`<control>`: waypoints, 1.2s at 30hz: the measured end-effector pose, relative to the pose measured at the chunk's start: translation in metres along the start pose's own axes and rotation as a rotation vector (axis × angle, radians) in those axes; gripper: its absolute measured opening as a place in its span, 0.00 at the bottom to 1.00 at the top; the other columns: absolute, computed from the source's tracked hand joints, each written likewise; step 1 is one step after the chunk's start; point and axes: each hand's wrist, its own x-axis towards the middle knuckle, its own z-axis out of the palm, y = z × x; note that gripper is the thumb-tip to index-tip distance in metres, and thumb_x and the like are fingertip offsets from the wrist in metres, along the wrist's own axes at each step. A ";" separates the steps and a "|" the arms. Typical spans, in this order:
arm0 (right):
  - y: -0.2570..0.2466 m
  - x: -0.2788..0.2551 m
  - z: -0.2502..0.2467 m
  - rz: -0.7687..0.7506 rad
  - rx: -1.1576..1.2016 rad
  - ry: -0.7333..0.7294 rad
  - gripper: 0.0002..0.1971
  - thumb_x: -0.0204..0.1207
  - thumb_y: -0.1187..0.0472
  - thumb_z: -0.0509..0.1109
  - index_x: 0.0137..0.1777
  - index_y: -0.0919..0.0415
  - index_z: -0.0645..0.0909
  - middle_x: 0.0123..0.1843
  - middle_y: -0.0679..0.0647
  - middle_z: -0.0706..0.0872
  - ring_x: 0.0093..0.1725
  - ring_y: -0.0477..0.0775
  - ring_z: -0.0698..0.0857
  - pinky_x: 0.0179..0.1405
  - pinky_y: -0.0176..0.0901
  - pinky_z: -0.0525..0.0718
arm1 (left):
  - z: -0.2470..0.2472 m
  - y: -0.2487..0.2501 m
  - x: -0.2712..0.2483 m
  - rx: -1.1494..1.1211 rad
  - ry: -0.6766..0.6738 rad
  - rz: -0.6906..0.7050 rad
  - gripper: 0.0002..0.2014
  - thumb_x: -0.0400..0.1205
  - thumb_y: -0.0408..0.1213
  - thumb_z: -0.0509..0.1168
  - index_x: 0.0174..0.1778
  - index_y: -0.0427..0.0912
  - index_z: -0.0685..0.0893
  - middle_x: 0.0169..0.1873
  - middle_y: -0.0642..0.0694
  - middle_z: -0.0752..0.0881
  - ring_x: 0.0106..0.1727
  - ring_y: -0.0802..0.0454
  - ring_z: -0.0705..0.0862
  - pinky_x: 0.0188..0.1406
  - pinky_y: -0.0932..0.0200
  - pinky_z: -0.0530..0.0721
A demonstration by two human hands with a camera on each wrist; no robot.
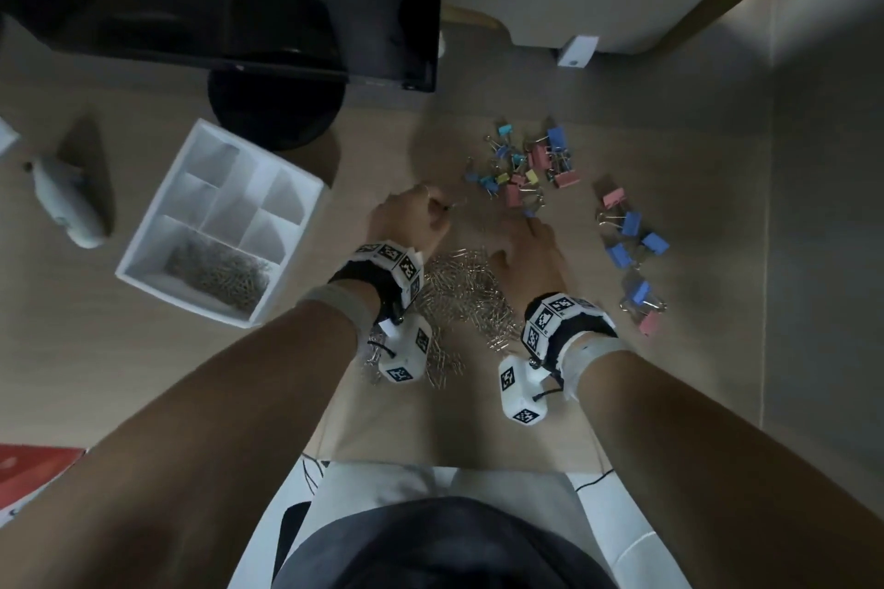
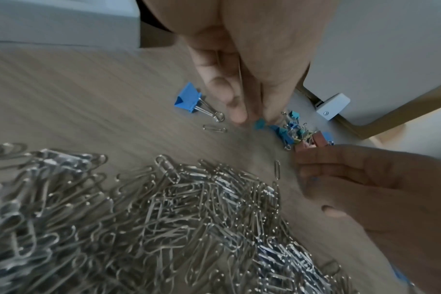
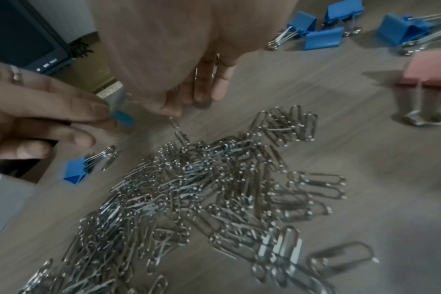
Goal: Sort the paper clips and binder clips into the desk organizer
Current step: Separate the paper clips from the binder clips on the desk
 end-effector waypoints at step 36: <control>0.018 -0.057 0.019 -0.159 -0.056 -0.072 0.20 0.76 0.58 0.69 0.69 0.53 0.81 0.66 0.58 0.81 0.67 0.63 0.76 0.63 0.55 0.78 | 0.063 -0.007 -0.100 0.253 -0.122 0.070 0.26 0.79 0.33 0.62 0.76 0.46 0.73 0.75 0.45 0.69 0.75 0.40 0.68 0.73 0.43 0.71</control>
